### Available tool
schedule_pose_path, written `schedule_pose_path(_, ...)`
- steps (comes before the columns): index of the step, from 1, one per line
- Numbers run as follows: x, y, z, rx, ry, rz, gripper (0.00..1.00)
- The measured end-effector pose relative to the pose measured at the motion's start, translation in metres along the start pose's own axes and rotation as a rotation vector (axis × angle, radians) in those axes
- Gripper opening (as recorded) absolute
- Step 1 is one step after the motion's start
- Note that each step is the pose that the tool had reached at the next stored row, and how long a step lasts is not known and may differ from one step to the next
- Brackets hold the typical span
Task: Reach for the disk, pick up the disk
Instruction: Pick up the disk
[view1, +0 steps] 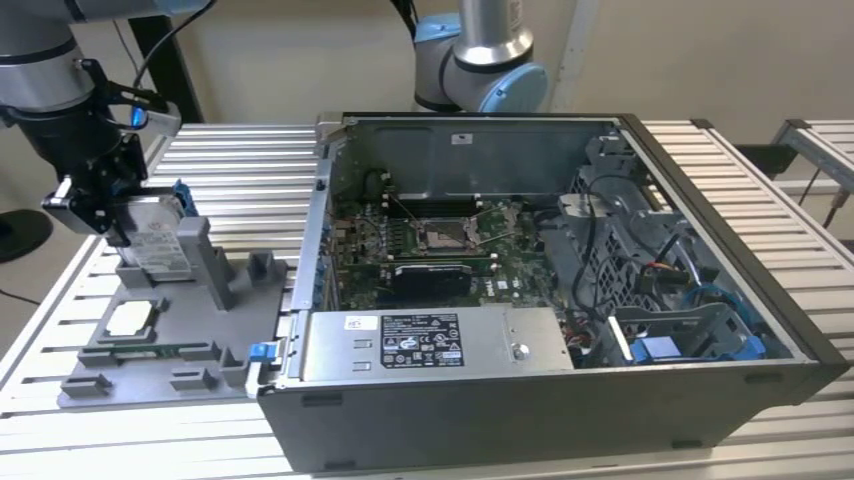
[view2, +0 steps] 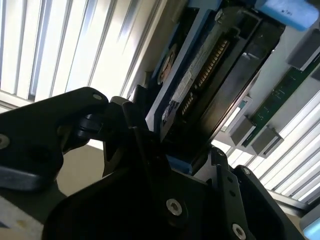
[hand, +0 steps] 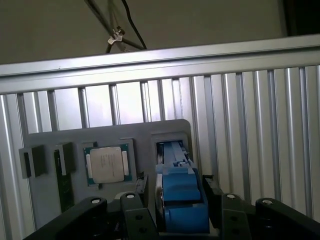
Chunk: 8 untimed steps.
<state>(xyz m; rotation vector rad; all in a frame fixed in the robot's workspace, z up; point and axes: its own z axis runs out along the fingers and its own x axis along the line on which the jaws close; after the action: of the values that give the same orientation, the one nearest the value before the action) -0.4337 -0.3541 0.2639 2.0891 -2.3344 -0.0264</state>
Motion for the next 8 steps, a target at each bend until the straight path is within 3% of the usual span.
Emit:
schedule_pose_path(2,0.0,0.0,0.0,-0.0001,-0.0003,0.0,1.0)
schedule_pose_path(3,0.0,0.0,0.0,-0.0001,-0.0004,0.0,0.0)
schedule_pose_path(8,0.0,0.0,0.0,-0.0001,-0.0012,0.0,0.0)
